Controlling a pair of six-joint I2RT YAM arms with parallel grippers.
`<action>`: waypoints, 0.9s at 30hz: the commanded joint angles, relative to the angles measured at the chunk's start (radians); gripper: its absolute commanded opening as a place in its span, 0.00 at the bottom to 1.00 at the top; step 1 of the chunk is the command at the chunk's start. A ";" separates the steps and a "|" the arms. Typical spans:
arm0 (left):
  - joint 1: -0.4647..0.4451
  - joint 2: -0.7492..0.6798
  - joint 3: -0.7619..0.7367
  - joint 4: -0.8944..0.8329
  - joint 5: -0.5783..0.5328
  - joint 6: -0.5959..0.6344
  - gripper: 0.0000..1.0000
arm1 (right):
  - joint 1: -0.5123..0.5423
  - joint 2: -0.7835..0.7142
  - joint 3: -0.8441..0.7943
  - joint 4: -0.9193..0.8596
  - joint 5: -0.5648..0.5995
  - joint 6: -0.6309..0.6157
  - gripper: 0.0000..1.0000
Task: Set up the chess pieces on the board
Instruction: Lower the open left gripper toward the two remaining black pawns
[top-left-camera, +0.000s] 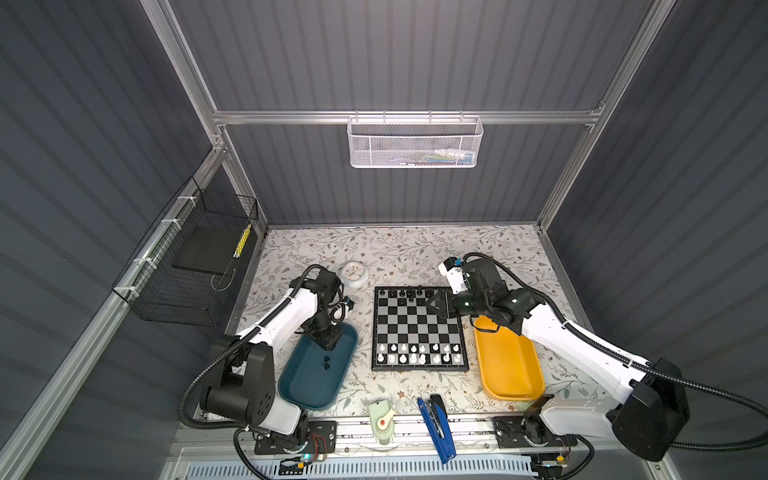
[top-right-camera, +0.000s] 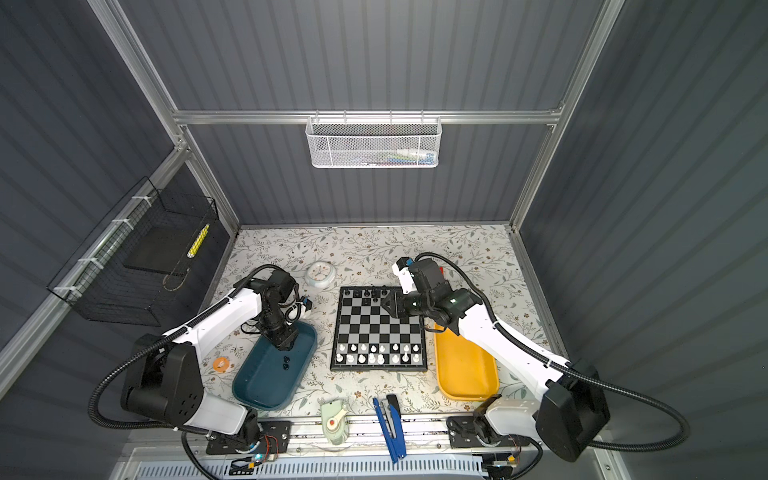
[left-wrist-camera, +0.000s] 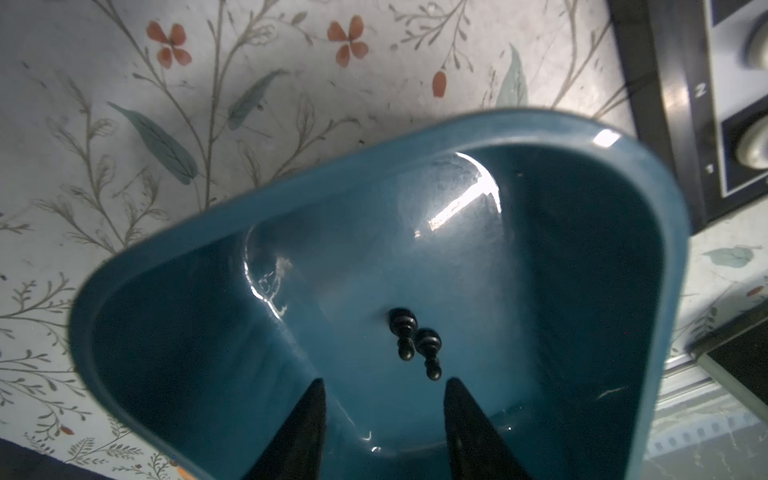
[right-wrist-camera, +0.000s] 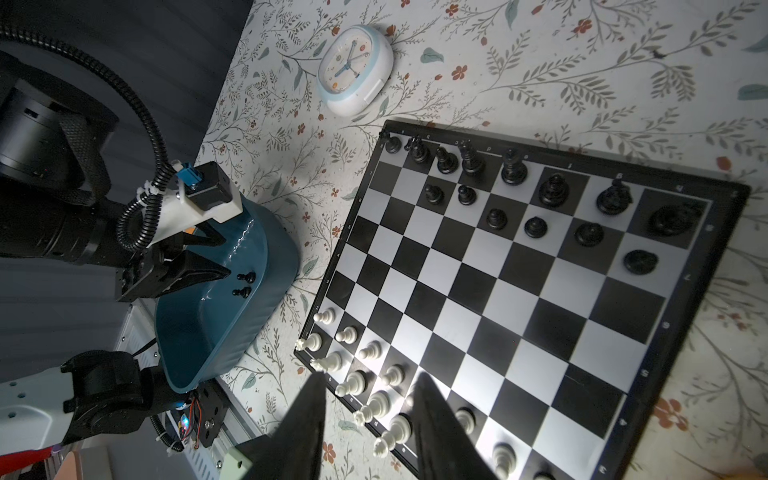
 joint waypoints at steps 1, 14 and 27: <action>0.005 -0.029 -0.018 -0.018 -0.021 0.016 0.47 | -0.004 0.015 -0.005 0.024 -0.017 -0.002 0.37; 0.005 -0.026 -0.096 0.019 -0.012 0.087 0.43 | -0.003 0.026 0.001 0.020 -0.024 -0.006 0.37; 0.005 0.005 -0.106 0.045 -0.008 0.139 0.39 | -0.003 0.021 0.000 0.012 -0.019 0.001 0.37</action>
